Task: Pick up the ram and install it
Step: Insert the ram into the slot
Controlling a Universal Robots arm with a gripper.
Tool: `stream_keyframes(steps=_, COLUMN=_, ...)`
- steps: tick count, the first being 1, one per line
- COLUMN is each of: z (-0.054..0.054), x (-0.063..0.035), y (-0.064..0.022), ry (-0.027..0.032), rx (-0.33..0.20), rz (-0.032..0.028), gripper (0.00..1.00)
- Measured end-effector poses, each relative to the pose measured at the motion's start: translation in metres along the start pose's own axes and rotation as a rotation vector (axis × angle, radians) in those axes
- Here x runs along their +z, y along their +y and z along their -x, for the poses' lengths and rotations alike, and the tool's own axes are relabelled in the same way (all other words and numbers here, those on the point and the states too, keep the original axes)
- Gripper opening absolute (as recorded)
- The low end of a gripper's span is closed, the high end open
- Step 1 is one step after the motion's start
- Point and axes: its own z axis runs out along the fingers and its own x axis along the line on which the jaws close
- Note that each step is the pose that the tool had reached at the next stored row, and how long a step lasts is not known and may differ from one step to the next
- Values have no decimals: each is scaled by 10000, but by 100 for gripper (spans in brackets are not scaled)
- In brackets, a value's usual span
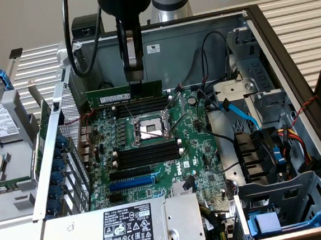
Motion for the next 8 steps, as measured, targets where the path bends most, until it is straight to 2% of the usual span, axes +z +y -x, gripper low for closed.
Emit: stream_keyframes(steps=8, z=79, x=109, y=-146, ry=0, rx=0, rz=6, gripper=13)
